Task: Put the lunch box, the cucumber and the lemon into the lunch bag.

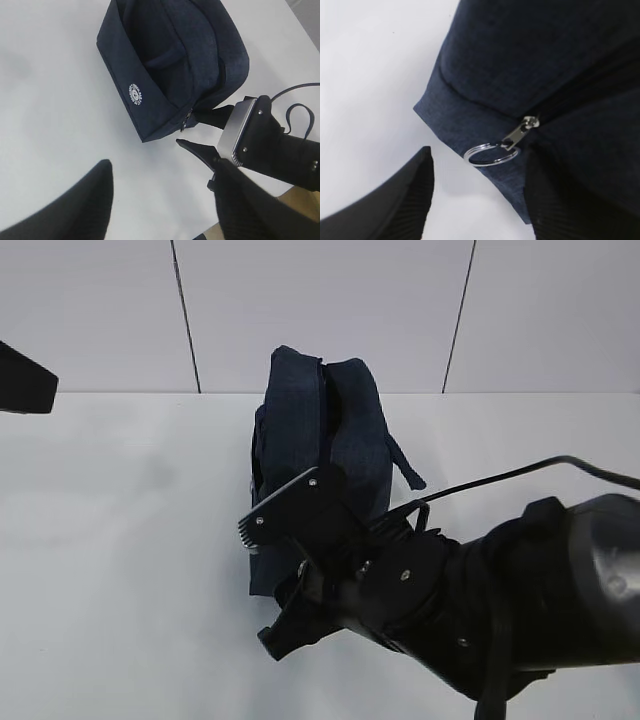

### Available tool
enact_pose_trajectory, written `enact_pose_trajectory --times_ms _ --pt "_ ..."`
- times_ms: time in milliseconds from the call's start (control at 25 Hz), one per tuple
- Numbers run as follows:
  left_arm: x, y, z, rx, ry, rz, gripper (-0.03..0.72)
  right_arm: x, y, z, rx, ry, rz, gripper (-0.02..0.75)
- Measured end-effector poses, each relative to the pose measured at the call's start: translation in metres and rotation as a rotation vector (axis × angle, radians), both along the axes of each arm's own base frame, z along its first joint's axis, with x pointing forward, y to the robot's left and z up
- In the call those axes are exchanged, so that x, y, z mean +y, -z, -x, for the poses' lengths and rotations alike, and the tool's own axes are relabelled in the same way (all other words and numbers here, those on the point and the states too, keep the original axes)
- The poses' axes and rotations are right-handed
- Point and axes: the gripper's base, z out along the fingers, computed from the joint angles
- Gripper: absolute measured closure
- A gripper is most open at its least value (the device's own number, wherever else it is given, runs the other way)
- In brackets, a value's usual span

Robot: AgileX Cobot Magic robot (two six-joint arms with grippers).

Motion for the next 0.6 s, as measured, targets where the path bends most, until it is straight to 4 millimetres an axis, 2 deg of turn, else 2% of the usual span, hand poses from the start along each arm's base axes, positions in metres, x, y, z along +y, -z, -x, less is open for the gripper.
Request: enact_pose_trajectory --times_ms 320,600 --pt "0.0 0.0 0.0 0.0 0.0 0.0 0.239 0.002 0.015 -0.002 0.026 0.011 0.019 0.272" --pt "0.0 0.0 0.0 0.0 0.0 0.0 0.239 0.008 0.01 -0.007 -0.002 -0.01 0.012 0.271"
